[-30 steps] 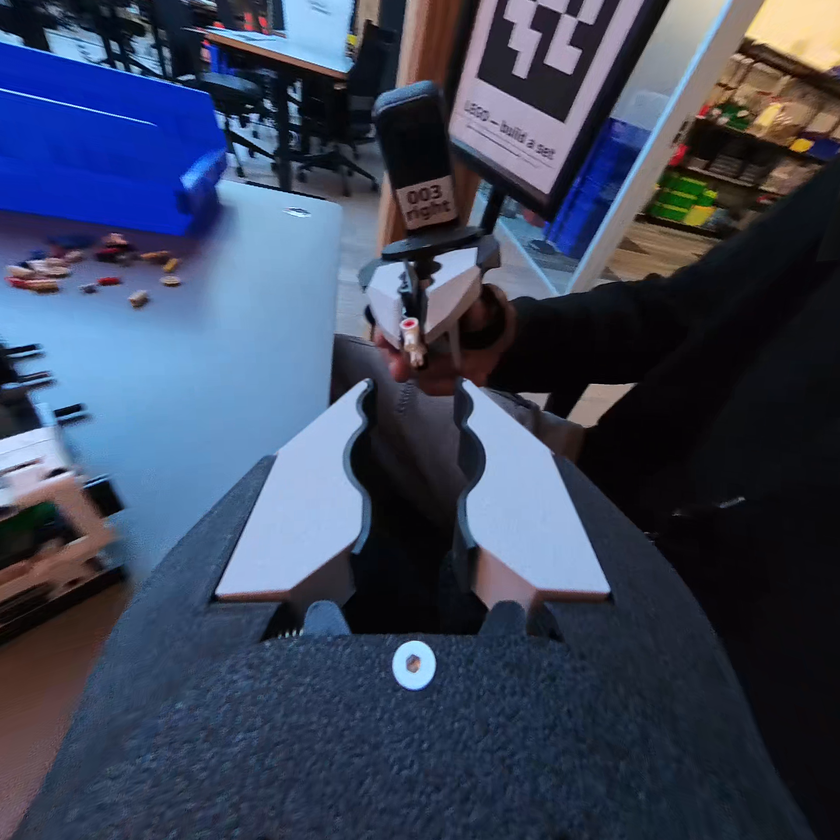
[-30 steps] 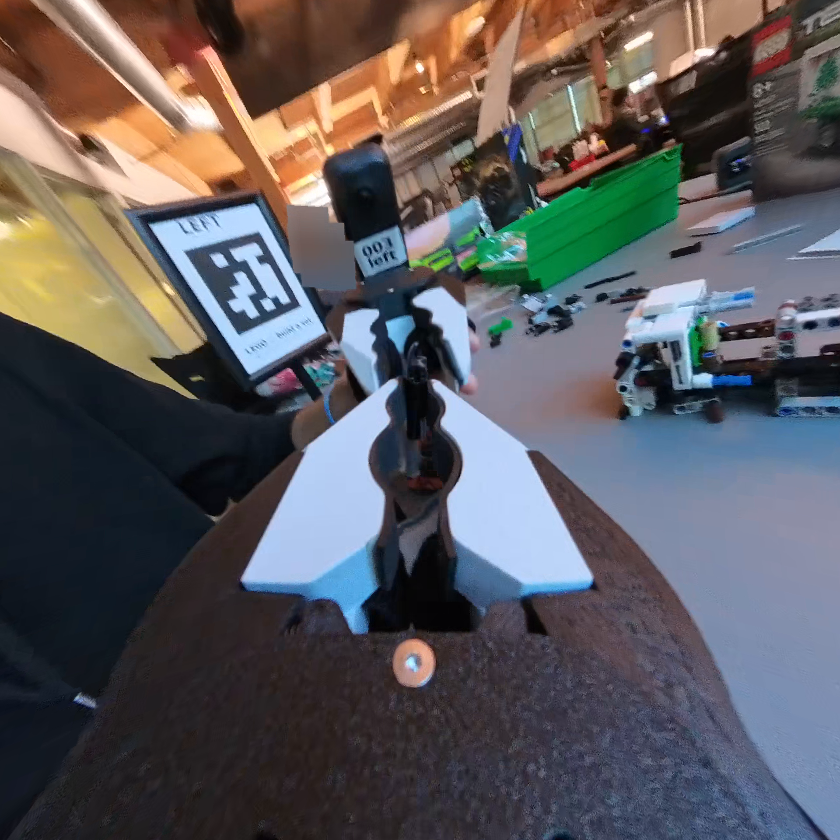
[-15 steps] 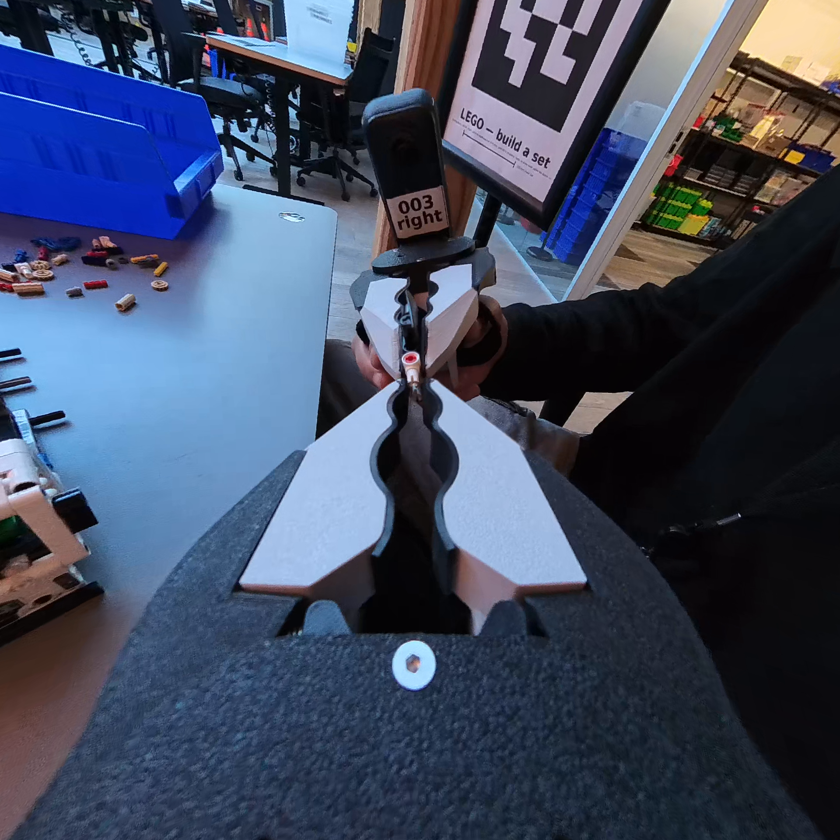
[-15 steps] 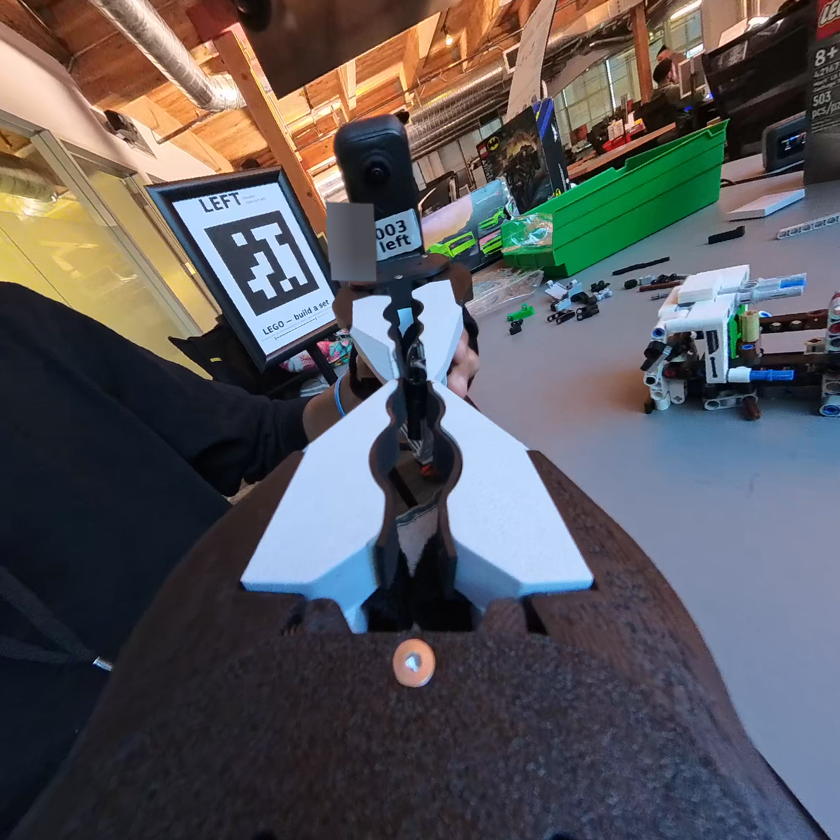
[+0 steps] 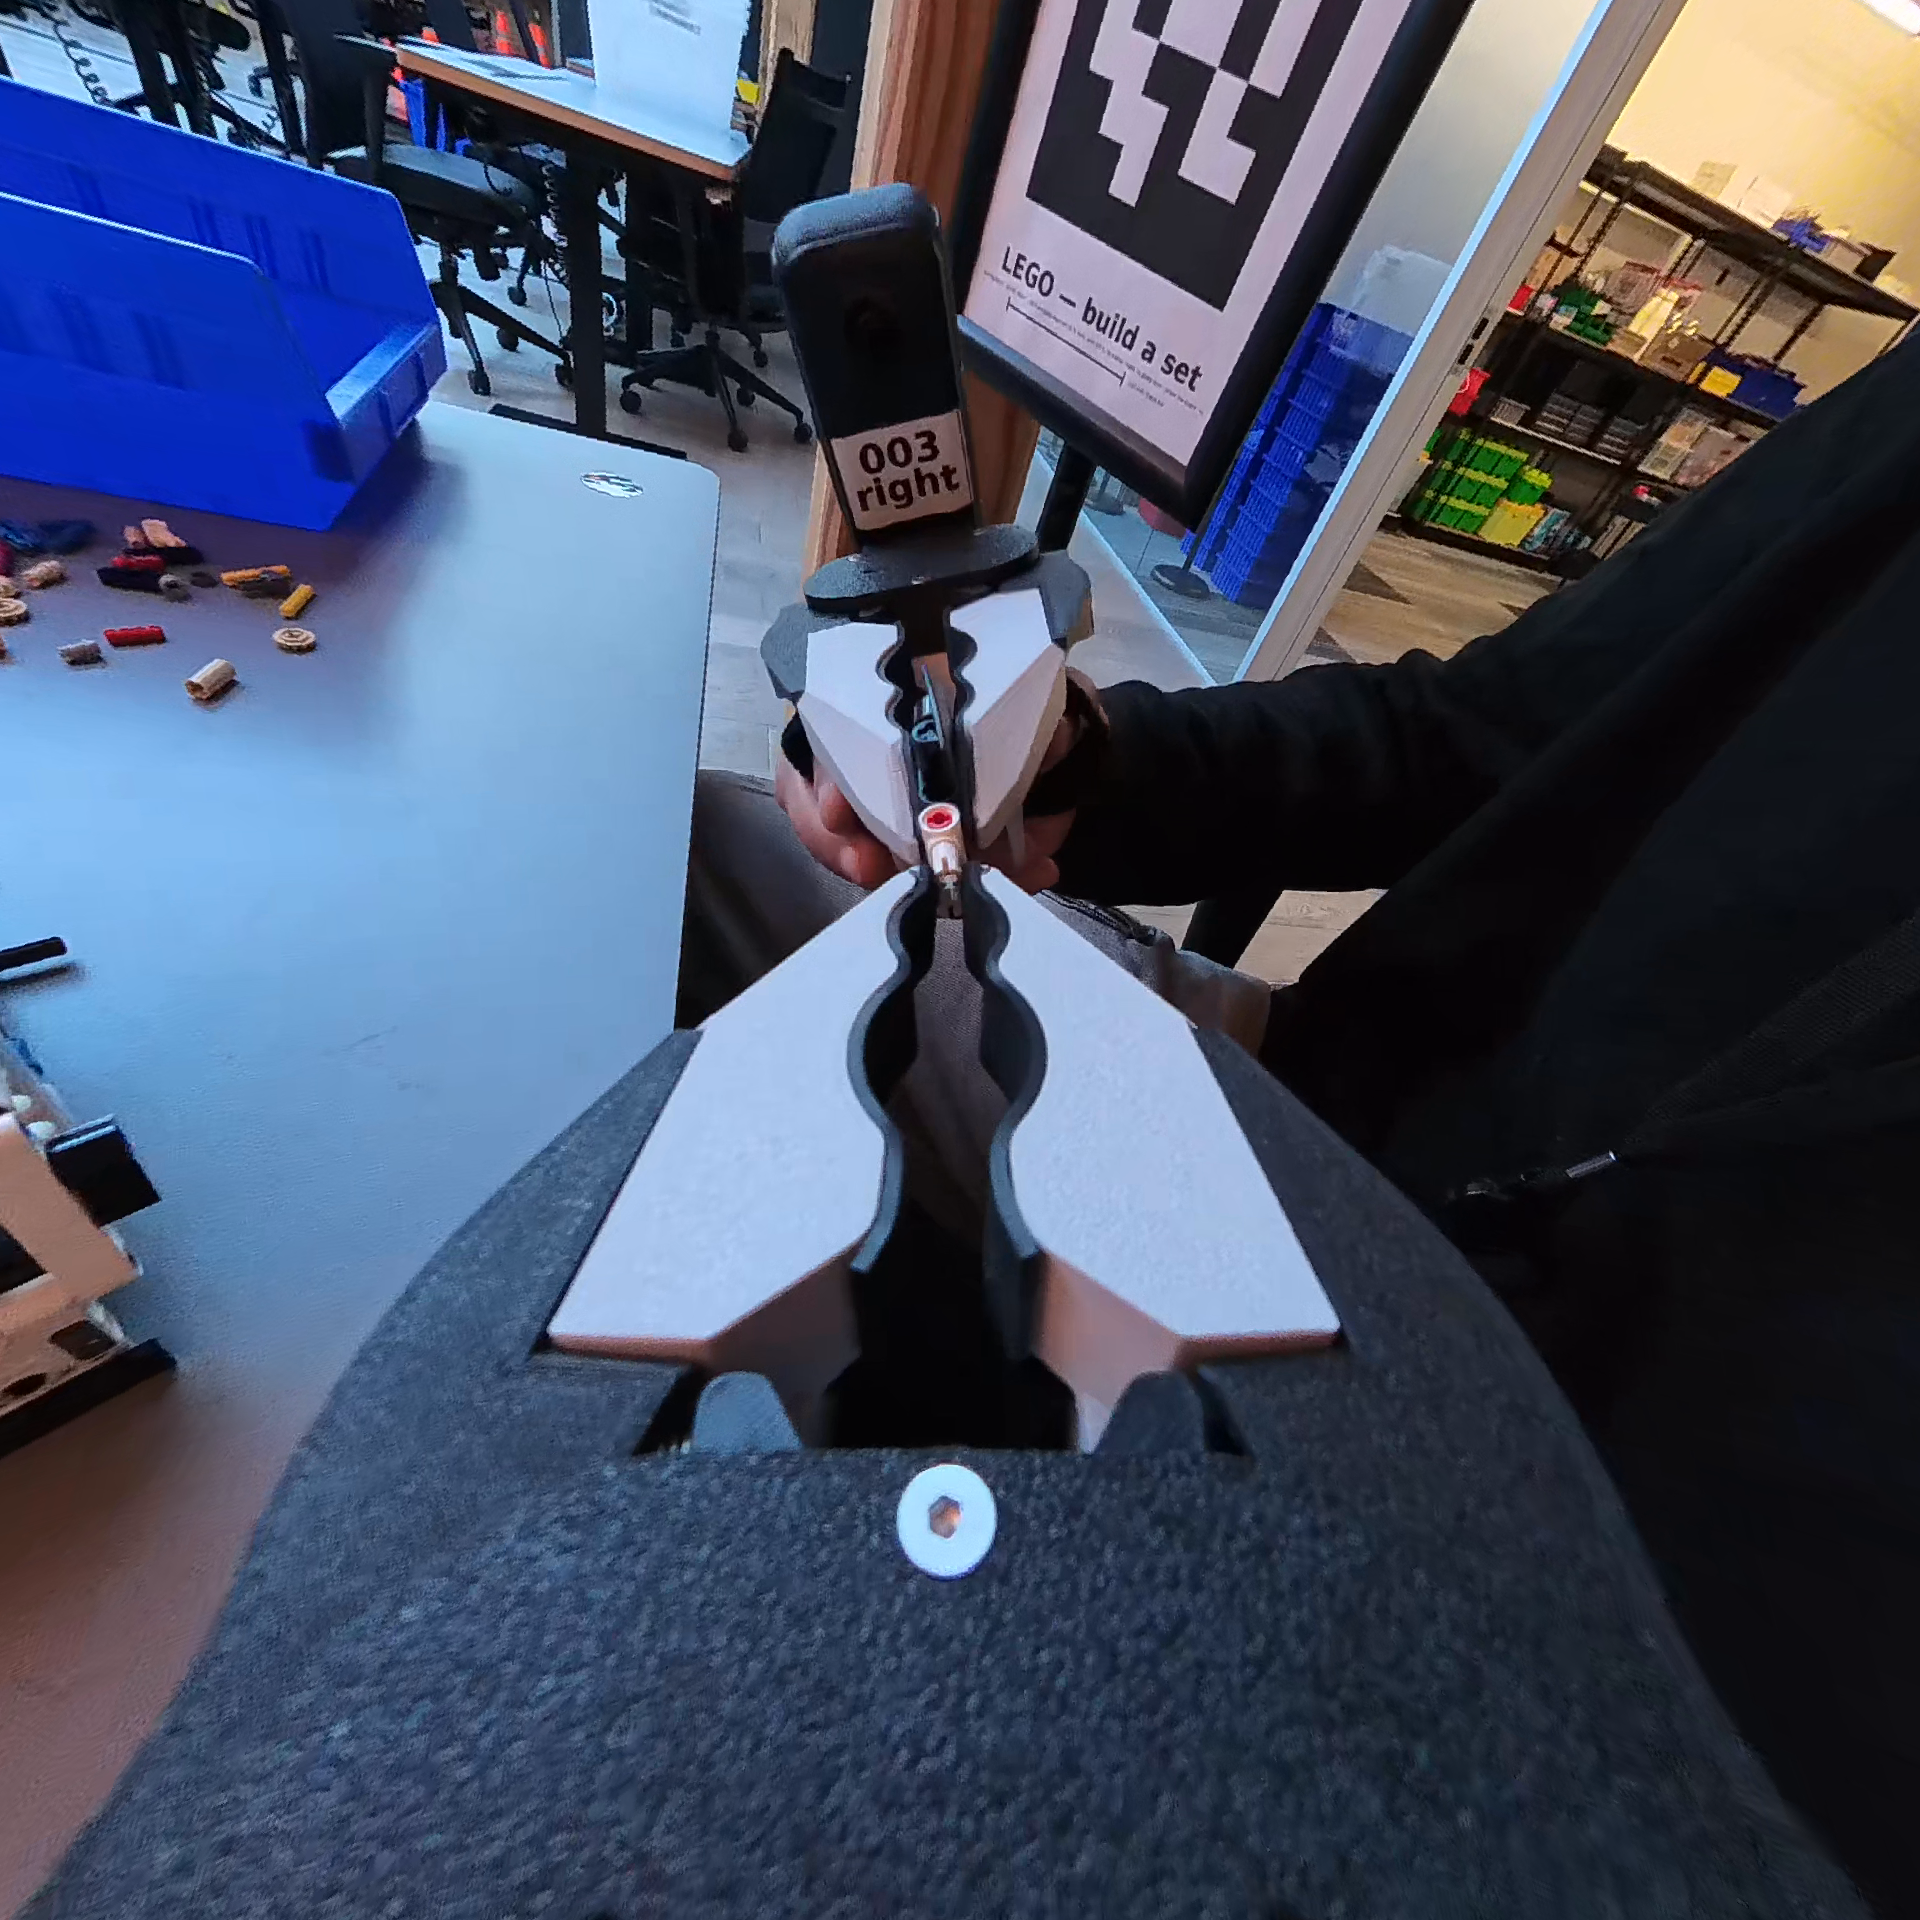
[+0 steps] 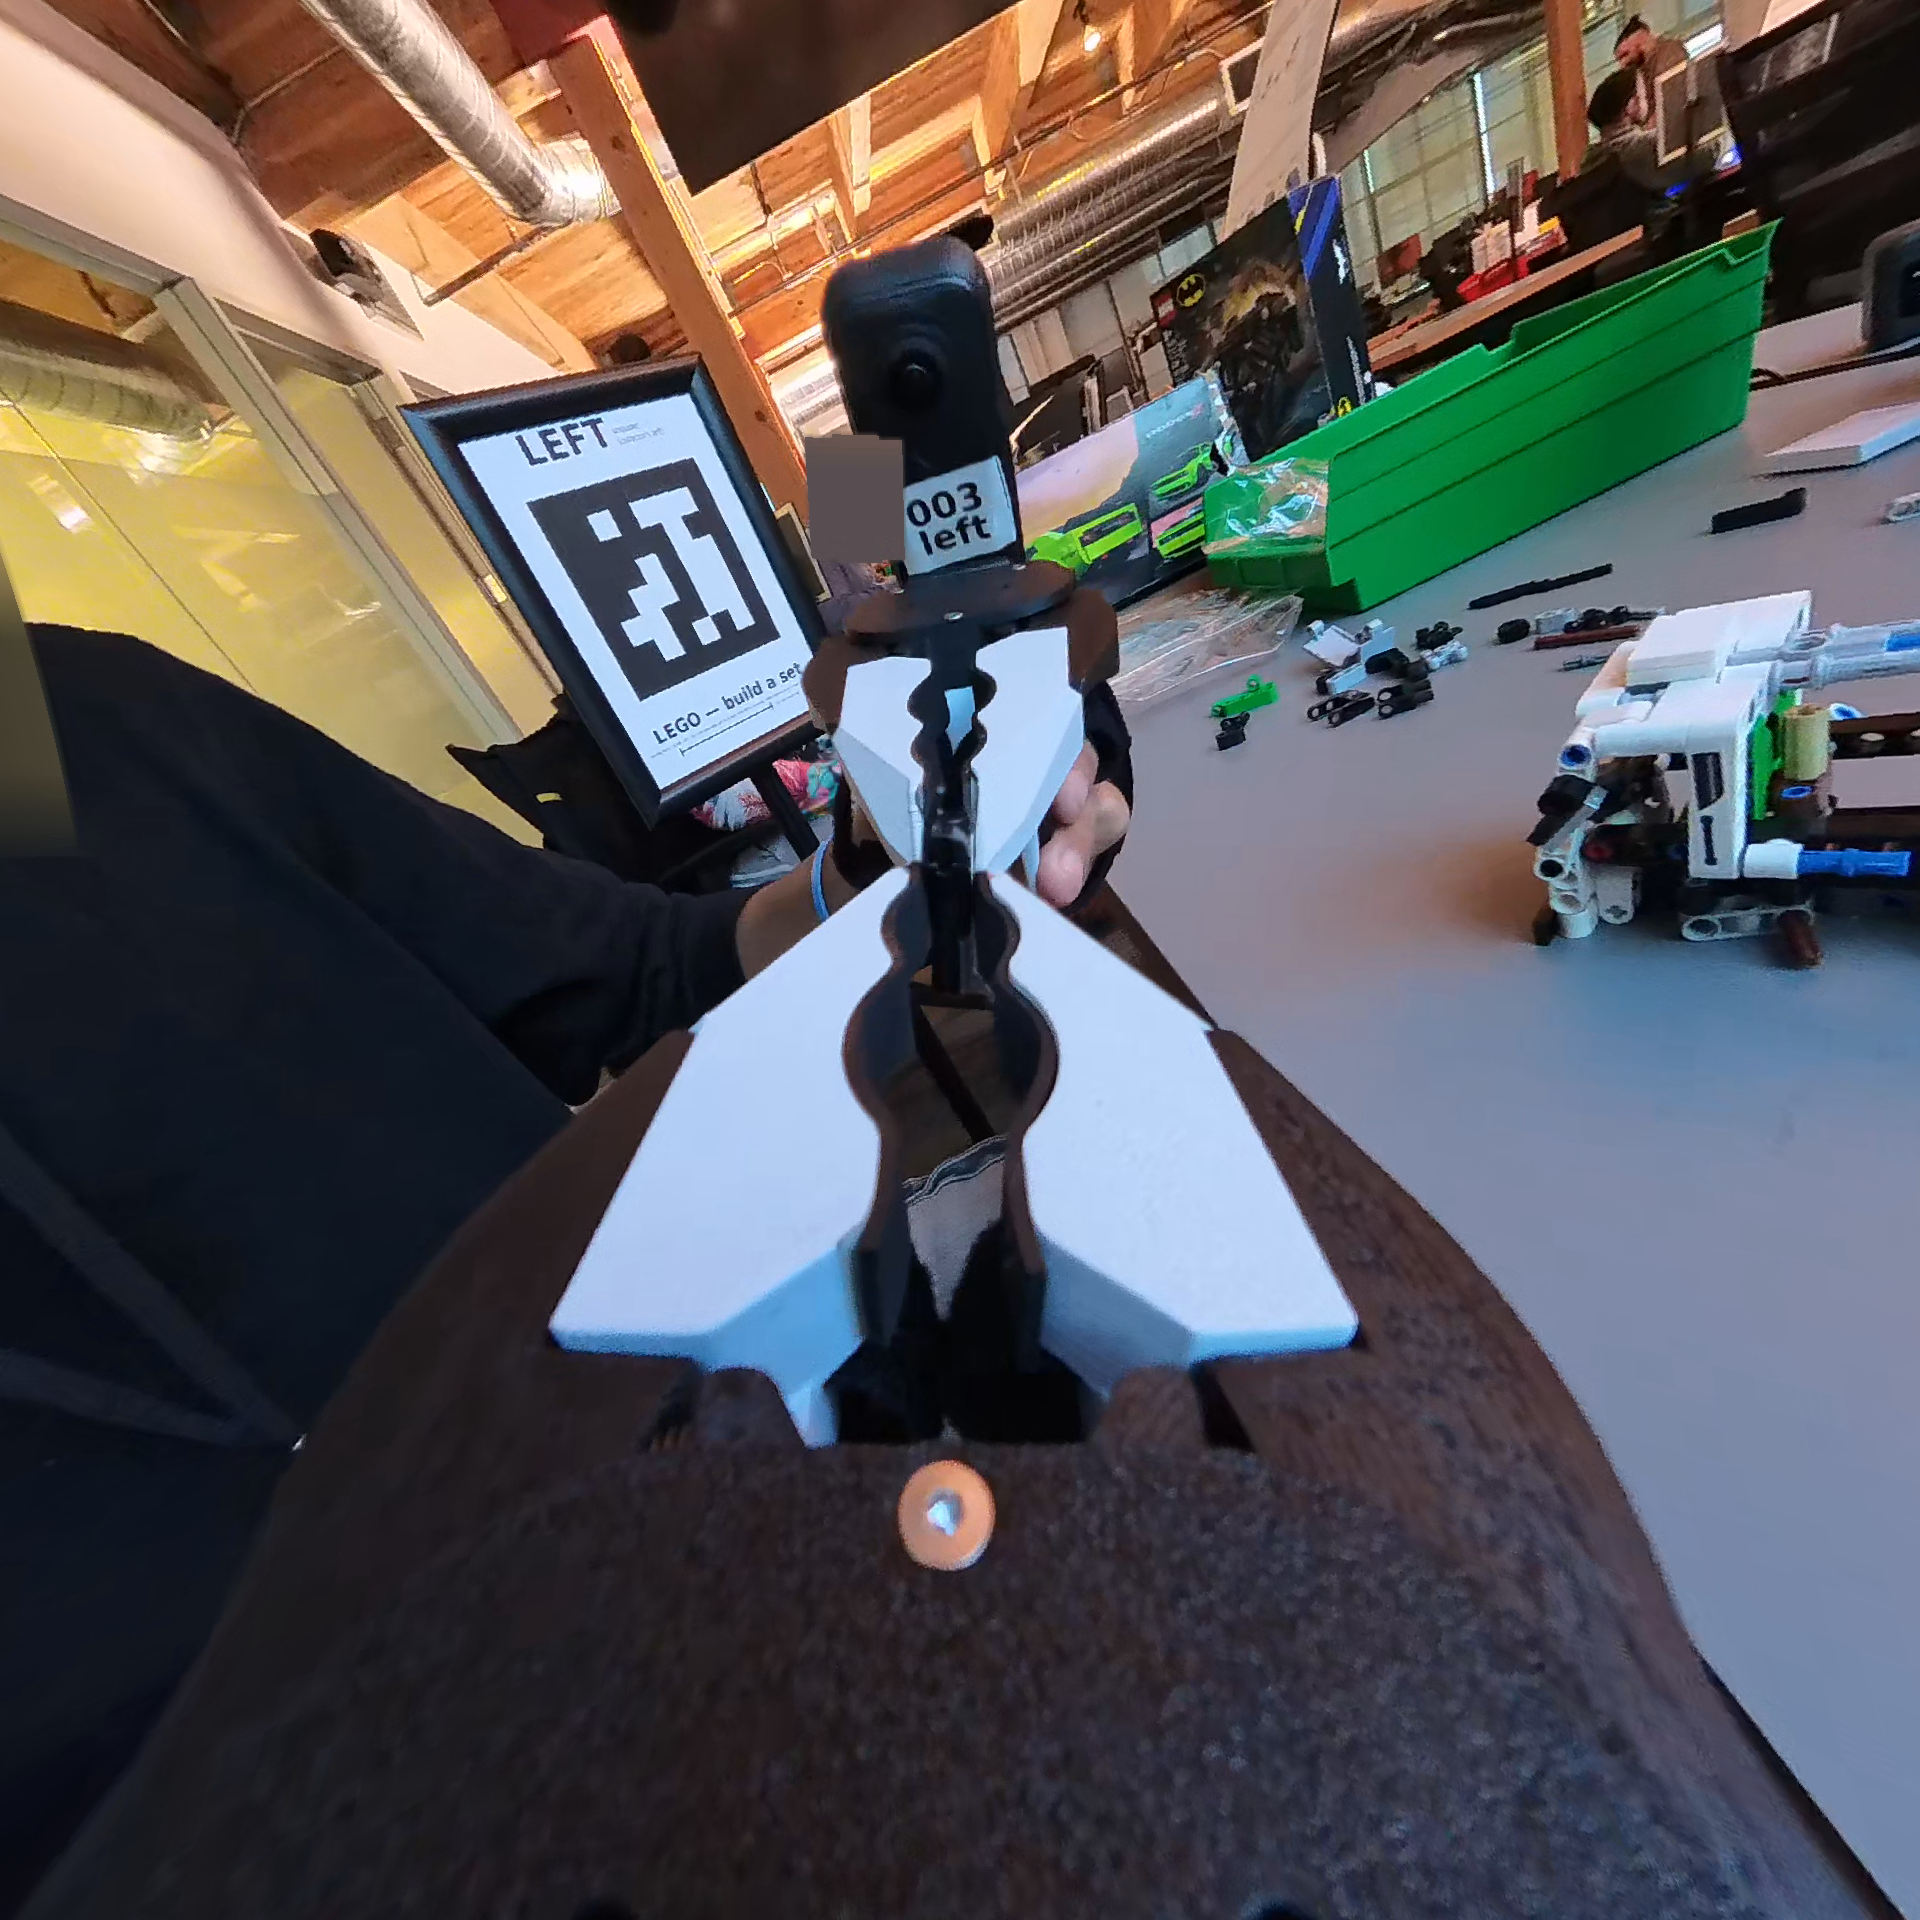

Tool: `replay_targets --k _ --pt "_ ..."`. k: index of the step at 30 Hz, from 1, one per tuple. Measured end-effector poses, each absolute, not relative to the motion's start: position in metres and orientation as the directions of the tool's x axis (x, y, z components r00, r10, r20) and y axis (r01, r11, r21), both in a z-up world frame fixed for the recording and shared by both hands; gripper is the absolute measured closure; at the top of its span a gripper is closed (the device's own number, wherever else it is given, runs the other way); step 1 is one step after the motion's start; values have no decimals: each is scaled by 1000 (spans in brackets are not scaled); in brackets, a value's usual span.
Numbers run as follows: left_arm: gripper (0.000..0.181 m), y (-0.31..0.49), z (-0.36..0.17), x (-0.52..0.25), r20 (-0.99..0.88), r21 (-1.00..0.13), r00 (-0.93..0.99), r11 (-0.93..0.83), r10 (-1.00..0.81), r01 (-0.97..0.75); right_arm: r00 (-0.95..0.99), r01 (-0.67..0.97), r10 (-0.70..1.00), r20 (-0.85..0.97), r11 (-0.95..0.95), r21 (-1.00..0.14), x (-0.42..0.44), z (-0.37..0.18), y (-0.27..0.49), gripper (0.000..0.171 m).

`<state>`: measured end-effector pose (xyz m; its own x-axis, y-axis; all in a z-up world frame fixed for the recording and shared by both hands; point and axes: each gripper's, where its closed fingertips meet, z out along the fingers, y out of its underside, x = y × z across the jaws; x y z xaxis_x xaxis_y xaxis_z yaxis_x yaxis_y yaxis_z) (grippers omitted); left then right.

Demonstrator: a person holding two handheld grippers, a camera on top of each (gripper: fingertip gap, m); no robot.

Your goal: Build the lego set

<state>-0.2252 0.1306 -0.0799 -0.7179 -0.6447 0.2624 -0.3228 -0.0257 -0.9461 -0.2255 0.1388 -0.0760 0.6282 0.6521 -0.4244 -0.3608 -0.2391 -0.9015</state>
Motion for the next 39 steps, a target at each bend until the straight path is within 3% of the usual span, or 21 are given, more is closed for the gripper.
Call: replay_targets --k 8,11,14,17,18,24,28,31,36,39 --pt "176 132 -82 -220 259 -947 -702 -33 -664 -319 659 -331 634 -404 -239 -913 -222 -80 141 164" --pt "148 152 -78 -218 195 -962 -659 -11 -726 -273 714 -311 591 -376 -213 -926 -212 -82 144 165" --pt "133 216 -81 -210 78 -966 -477 52 -875 -253 813 -236 497 -304 -196 -952 -194 -91 146 164" --pt "88 284 -109 -200 -7 -925 -265 107 -964 -366 886 -155 406 -226 -202 -967 -184 -105 147 165" --pt "83 296 -121 -196 -13 -904 -234 111 -972 -412 889 -152 397 -228 -215 -965 -184 -110 148 165" --pt "78 311 -172 -168 -76 -799 -167 160 -983 -580 879 -160 402 -257 -259 -952 -189 -124 154 165" --pt "81 310 -171 -157 -105 -801 -172 186 -980 -569 880 -169 397 -261 -251 -953 -184 -123 151 165" --pt "78 307 -159 -153 -85 -824 -252 211 -964 -526 877 -186 393 -278 -256 -949 -180 -125 151 165" --pt "76 306 -168 -149 -170 -750 -457 416 -873 -515 868 -212 395 -303 -258 -943 -178 -126 151 165" --pt "88 300 -167 -142 -132 -757 -505 416 -853 -504 865 -220 394 -311 -259 -940 -179 -125 151 165"
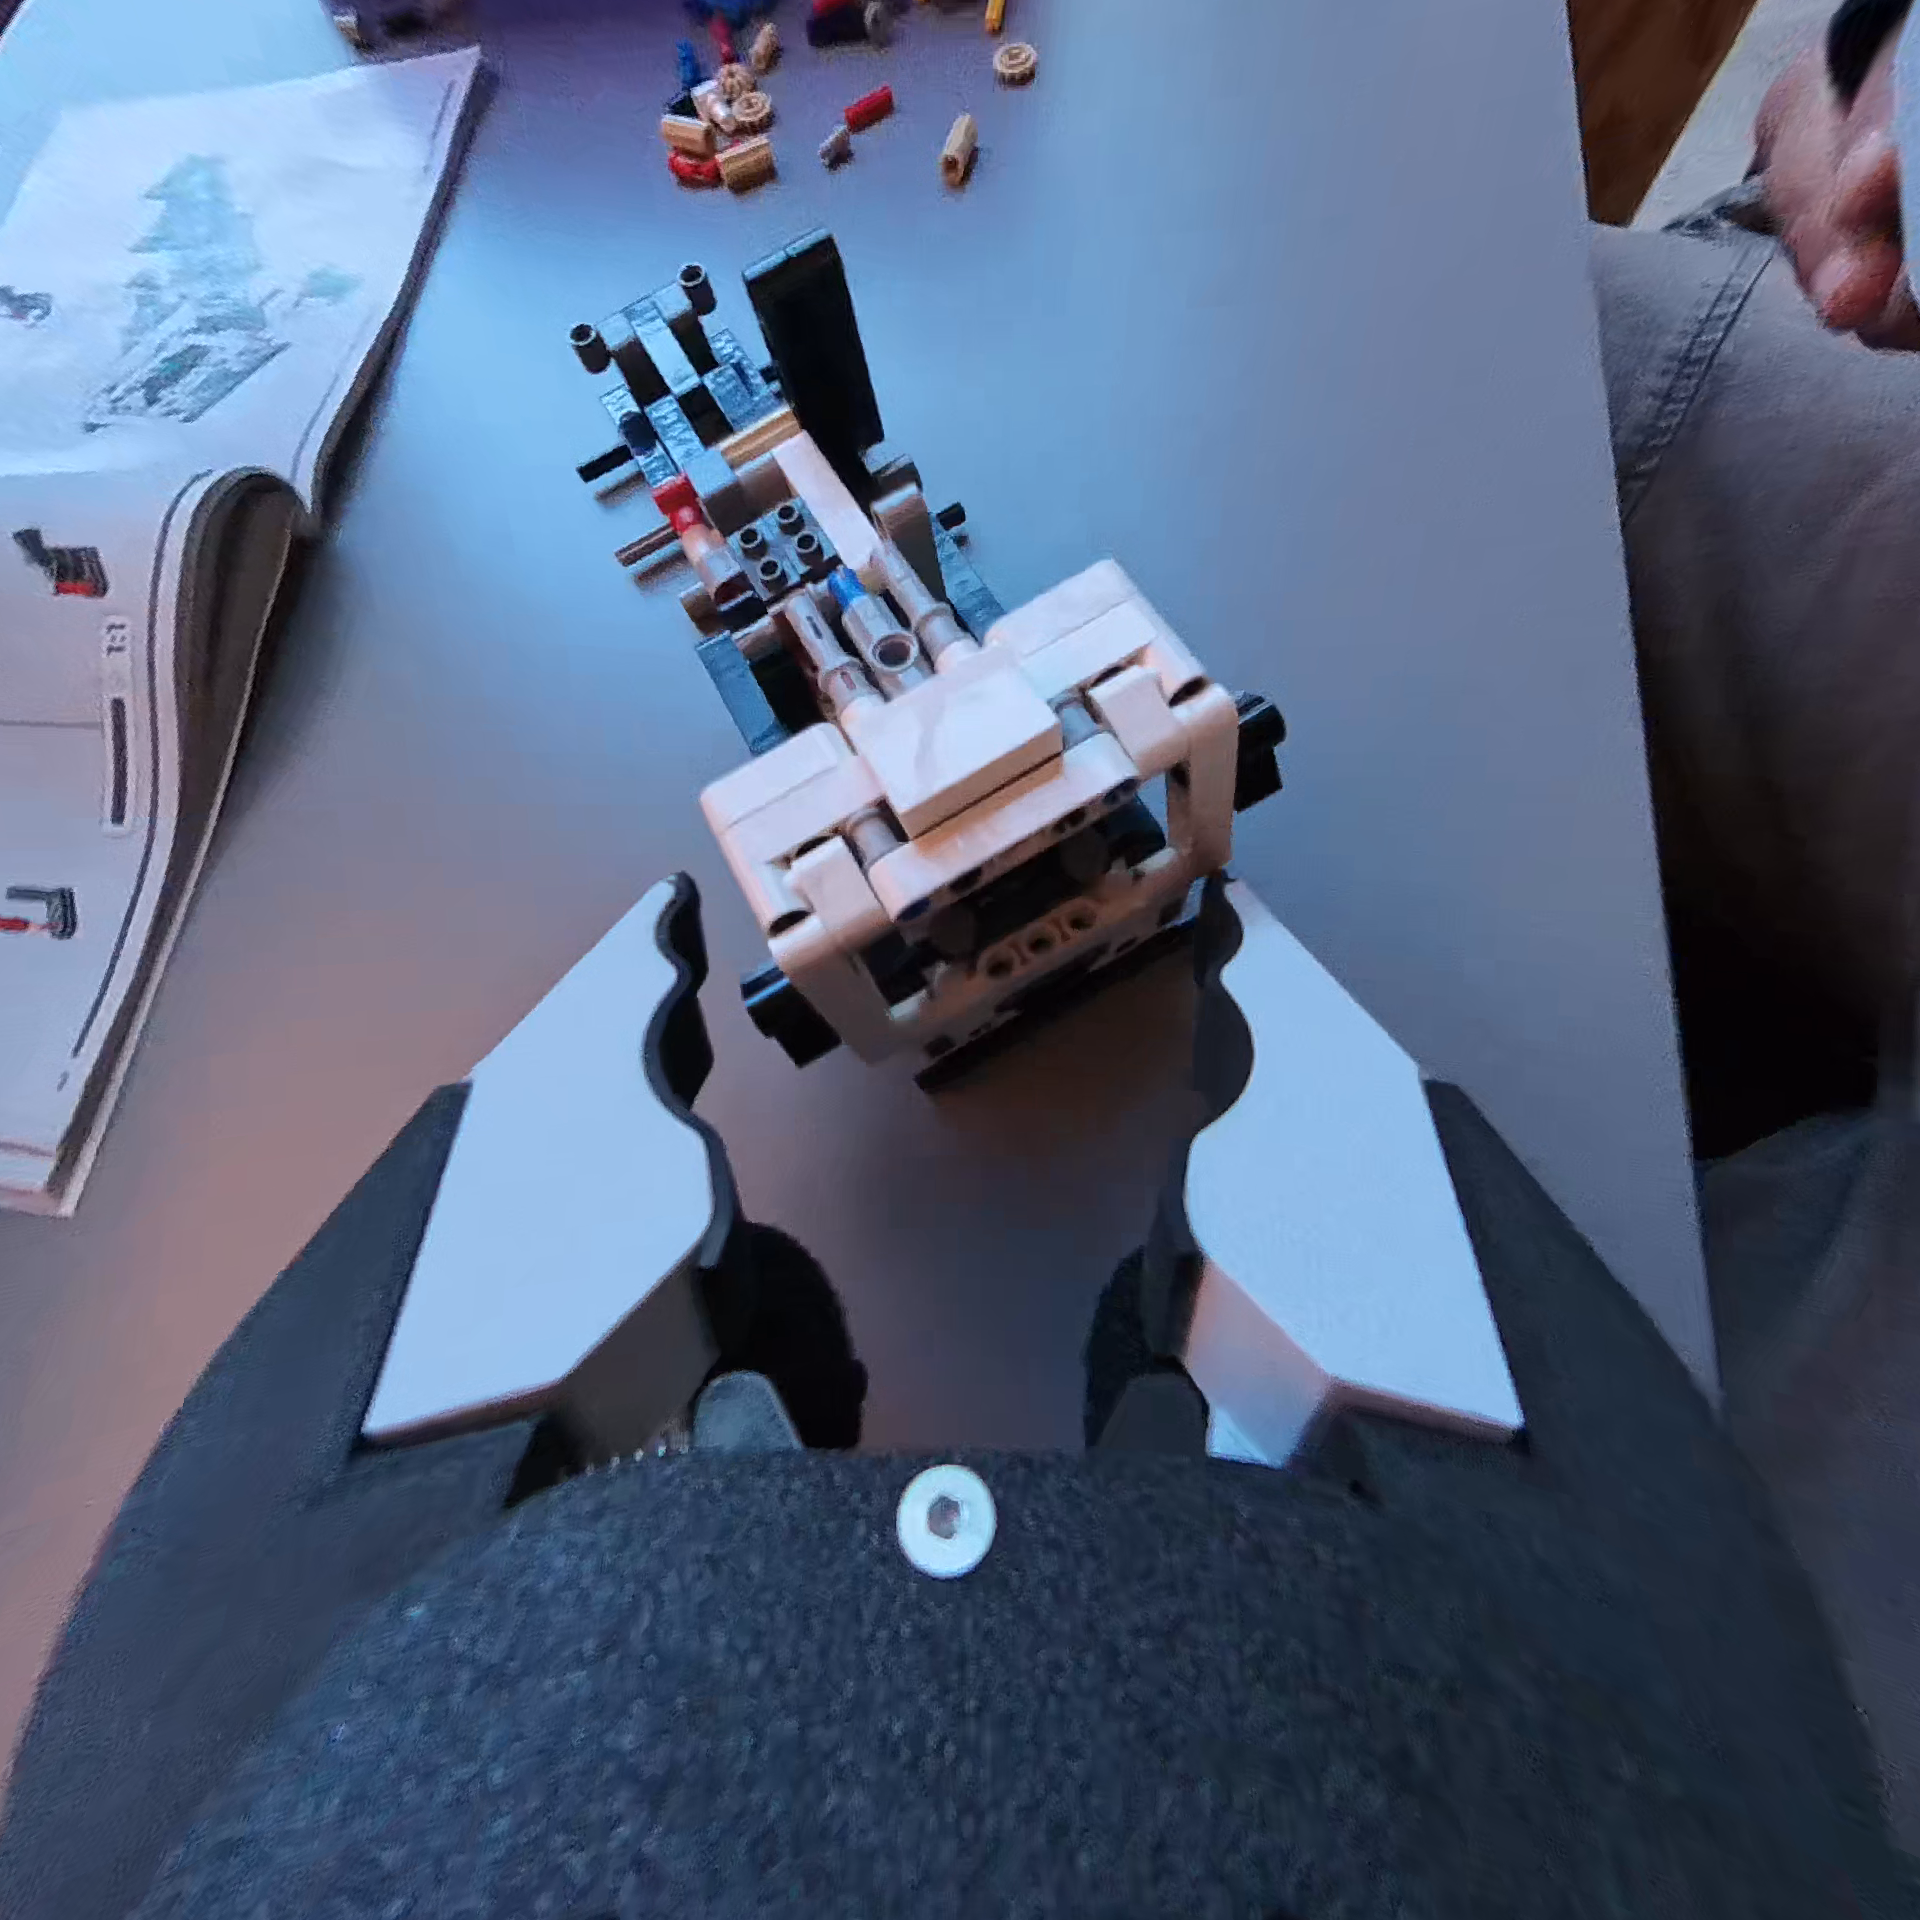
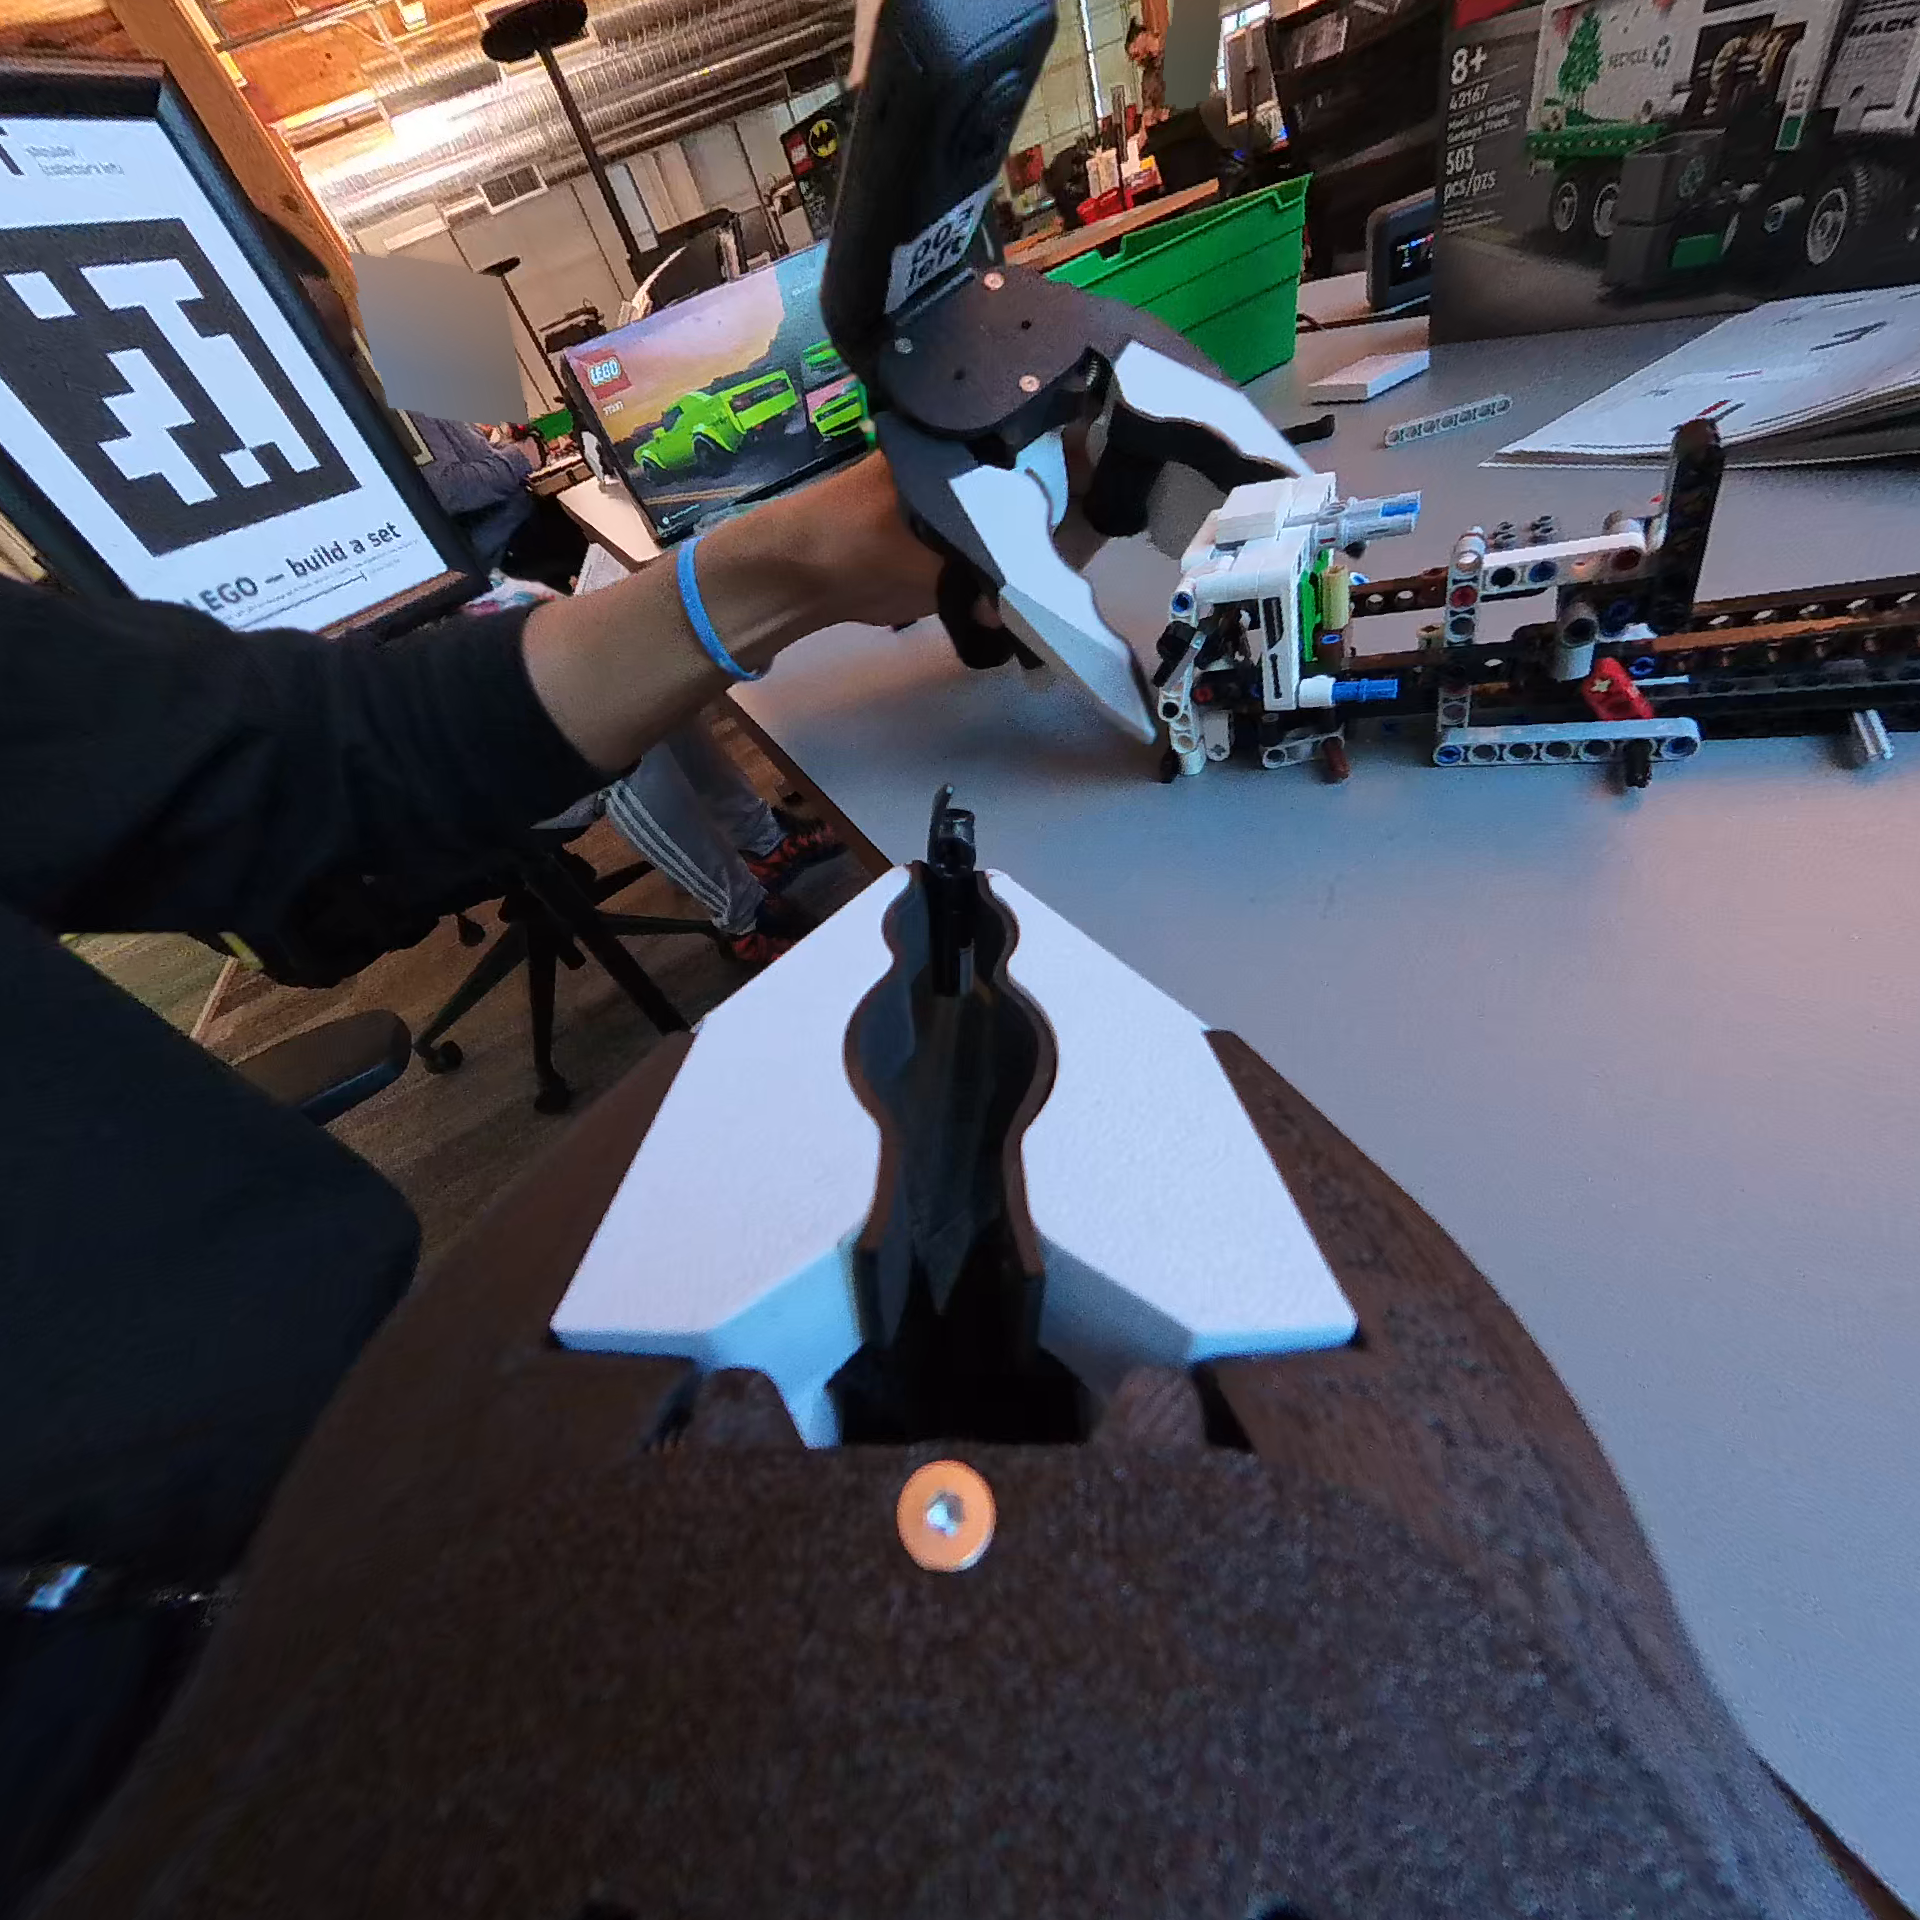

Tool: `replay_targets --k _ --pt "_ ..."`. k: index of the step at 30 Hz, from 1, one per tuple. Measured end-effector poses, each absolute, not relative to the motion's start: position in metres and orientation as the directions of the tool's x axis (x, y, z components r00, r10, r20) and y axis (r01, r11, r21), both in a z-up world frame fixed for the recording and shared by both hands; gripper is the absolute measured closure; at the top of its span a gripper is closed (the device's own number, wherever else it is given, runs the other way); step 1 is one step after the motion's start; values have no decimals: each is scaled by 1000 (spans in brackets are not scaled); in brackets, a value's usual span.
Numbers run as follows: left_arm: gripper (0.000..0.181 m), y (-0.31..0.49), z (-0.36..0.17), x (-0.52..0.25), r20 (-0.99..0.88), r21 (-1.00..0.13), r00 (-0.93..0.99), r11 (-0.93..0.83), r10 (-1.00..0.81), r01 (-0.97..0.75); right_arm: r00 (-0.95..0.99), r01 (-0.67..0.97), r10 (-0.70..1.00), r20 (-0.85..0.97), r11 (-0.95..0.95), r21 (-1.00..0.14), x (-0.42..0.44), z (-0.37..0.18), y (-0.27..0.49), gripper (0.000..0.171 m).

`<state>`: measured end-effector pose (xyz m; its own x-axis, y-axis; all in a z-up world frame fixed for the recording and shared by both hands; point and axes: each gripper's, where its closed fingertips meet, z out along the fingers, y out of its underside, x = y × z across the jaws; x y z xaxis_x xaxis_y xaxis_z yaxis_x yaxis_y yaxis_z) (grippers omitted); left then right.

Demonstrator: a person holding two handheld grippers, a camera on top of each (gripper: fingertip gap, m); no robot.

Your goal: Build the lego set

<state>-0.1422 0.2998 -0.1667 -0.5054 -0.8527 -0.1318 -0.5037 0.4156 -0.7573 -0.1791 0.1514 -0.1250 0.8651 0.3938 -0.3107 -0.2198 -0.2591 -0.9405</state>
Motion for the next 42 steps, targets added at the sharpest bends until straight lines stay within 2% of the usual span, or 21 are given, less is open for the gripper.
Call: replay_targets --k 2,9,16,23,30,34,42 --pt "97 299 -171 -141 -153 -741 -545 461 -824 -489 864 -219 395 -311 -261 -940 -180 -125 152 165" --pt "101 296 -170 -140 -103 -764 -622 462 -776 -449 849 -265 395 -350 -254 -930 -179 -120 153 165" --pt "102 290 -150 -130 256 -830 -567 122 -782 -544 982 -4 185 -39 -188 -982 -148 -107 197 165" --pt "103 285 -140 -124 480 -795 -552 -72 -681 -603 943 -177 210 -257 -337 -925 -139 -118 248 165" --pt "106 283 -144 -125 519 -766 -546 -74 -658 -639 936 -183 234 -264 -318 -930 -143 -117 256 165" --pt "107 283 -147 -125 545 -745 -533 -82 -648 -662 968 -58 210 -134 -332 -942 -143 -123 258 165" --pt "111 285 -151 -123 576 -717 -502 -103 -645 -690 987 -23 143 -77 -348 -937 -137 -128 259 165"
